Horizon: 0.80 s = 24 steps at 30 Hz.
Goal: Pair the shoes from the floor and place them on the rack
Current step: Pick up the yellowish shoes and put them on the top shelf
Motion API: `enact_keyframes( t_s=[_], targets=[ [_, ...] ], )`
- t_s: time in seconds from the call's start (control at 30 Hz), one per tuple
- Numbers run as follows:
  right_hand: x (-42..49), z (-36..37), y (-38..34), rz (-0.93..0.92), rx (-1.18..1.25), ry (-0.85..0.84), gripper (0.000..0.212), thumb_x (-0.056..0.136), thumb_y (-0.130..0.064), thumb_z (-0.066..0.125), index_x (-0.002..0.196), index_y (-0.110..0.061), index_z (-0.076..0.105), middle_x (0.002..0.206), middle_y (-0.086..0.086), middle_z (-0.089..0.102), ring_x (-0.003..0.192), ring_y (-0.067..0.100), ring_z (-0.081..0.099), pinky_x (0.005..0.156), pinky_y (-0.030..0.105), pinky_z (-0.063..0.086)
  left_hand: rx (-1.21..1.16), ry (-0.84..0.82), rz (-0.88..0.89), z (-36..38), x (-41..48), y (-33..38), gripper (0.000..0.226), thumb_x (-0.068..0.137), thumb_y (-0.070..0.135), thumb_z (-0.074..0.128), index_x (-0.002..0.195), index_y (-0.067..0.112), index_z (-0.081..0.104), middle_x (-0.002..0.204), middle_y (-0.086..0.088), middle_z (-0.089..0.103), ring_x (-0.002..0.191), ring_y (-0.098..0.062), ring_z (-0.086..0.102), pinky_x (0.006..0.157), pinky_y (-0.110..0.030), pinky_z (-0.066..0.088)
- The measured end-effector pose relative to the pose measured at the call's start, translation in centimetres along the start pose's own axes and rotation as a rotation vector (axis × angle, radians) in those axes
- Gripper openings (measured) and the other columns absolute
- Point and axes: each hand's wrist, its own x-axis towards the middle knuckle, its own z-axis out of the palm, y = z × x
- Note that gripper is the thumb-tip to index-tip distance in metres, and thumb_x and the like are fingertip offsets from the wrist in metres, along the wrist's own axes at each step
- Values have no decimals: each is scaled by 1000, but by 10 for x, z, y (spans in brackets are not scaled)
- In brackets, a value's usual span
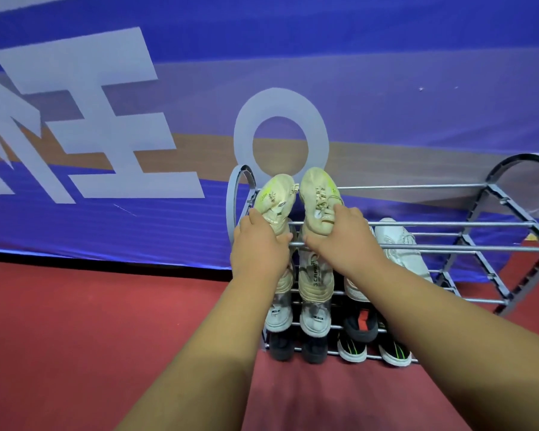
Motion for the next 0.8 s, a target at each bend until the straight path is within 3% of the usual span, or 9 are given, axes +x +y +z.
enact_keyframes(
  t_s=[0.2, 0.33, 0.43, 0.57, 0.7, 0.8],
  targets=[
    [-2, 9, -6, -60, -40, -27, 82, 70, -61, 83, 128, -12, 52, 125, 13, 54, 118, 36, 54, 101, 48, 49, -35, 52, 61, -1, -2, -10, 76, 89, 54, 71, 146, 15, 42, 140, -4, 54, 128, -29, 48, 93, -44, 52],
    [-2, 11, 2, -85, -7, -7, 82, 70, -62, 85, 130, -17, 51, 124, 7, 53, 114, 29, 58, 93, 42, 51, -12, 44, 70, 2, -3, -14, 76, 93, 57, 64, 150, 13, 39, 144, -6, 52, 128, -30, 51, 95, -46, 52],
    [0, 13, 8, -102, -10, 0, 84, 70, -66, 84, 129, -16, 53, 122, 5, 53, 112, 25, 57, 84, 34, 44, 10, 21, 73, 4, -2, -14, 82, 94, 58, 61, 153, 9, 33, 148, -10, 48, 132, -31, 48, 98, -47, 50],
    [0, 11, 11, -115, 3, -25, 87, 69, -67, 84, 130, -15, 53, 123, 6, 53, 114, 23, 54, 84, 32, 40, -17, -24, 91, 0, -6, -16, 86, 97, 50, 62, 160, 8, 20, 157, -11, 37, 140, -32, 40, 106, -48, 47],
    [-7, 1, 11, -139, -19, -67, 86, 72, -50, 89, 140, -16, 49, 132, 9, 57, 125, 29, 52, 104, 41, 45, -49, -16, 124, -7, -20, -22, 69, 94, 29, 66, 151, 11, 31, 145, -9, 44, 131, -30, 46, 98, -48, 52],
    [-27, -10, 15, -172, -66, -24, 77, 77, -32, 81, 145, -18, 47, 134, 6, 59, 126, 29, 50, 106, 38, 42, 75, 5, 97, -15, -39, -21, 54, 90, 23, 62, 137, 8, 39, 132, -11, 47, 118, -31, 49, 91, -45, 52]
  ],
)
